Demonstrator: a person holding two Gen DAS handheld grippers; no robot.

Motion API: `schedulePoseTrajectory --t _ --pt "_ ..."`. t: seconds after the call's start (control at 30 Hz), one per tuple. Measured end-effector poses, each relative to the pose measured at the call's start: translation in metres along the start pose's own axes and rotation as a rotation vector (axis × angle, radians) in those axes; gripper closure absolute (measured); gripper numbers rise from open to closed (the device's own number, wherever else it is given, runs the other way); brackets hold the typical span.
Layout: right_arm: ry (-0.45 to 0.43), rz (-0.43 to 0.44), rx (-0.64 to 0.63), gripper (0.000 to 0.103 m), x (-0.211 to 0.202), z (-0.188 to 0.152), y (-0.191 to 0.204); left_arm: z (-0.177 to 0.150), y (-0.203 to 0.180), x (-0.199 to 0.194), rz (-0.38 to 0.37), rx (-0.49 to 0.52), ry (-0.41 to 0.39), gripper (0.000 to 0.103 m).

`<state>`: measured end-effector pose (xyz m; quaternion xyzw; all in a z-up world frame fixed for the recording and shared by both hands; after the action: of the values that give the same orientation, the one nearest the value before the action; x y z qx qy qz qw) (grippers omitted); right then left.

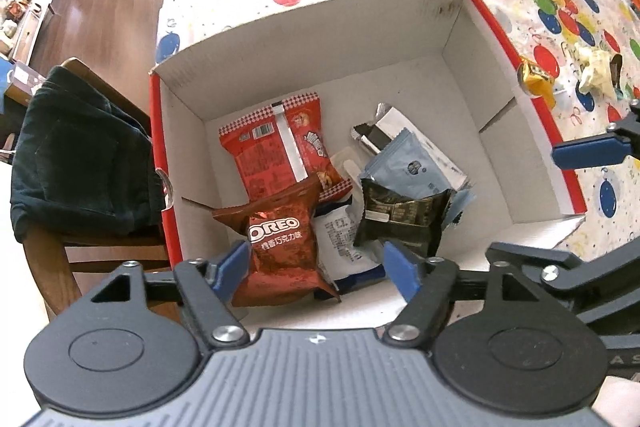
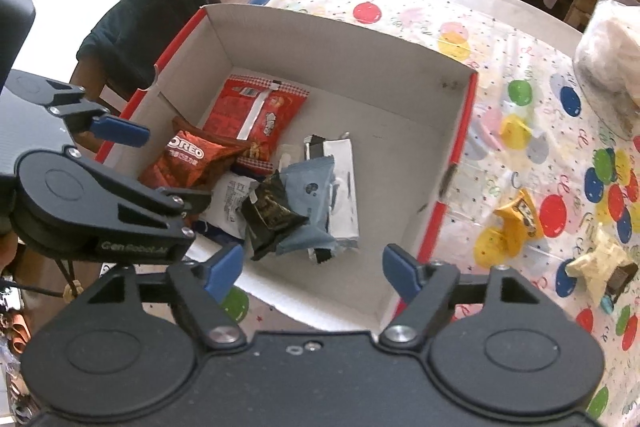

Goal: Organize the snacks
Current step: 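Open both grippers to drop the Oreo bag and black bar into the shoebox, then move both grippers back to the cream packet and dark wrapped snack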

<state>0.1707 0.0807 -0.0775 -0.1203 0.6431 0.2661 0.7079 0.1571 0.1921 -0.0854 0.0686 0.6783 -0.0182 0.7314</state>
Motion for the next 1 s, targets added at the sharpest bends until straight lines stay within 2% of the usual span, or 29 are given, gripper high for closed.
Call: schedulePoseTrajectory --t 0.2,0.57,0.73,1.0 --pt "-0.009 0.013 0.039 0.013 -0.012 -0.015 -0.017 -0.001 -0.012 -0.014 0.002 0.003 -0.026 0.027" --pt "-0.032 0.036 0.084 0.011 -0.033 -0.047 -0.066 0.012 -0.063 -0.042 -0.021 0.046 -0.097 0.022" --pt "-0.019 0.029 0.122 0.011 -0.035 -0.068 -0.102 0.023 -0.101 -0.045 -0.040 0.085 -0.095 0.022" --pt "0.011 -0.010 0.222 0.011 -0.038 -0.103 -0.183 0.044 -0.174 -0.041 -0.066 0.159 -0.087 0.022"
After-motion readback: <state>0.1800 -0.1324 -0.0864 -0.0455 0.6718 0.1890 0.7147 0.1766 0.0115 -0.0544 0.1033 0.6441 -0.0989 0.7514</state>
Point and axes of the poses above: each gripper's, at about its wrist camera, not at the fingertips, and x roughly the way its jaws point, y to its left, z to its top, the point moved 2 cm from there along x, roughly the way its jaws point, and after that the axes turned 7 degrees about y, right-handed, at the moved point
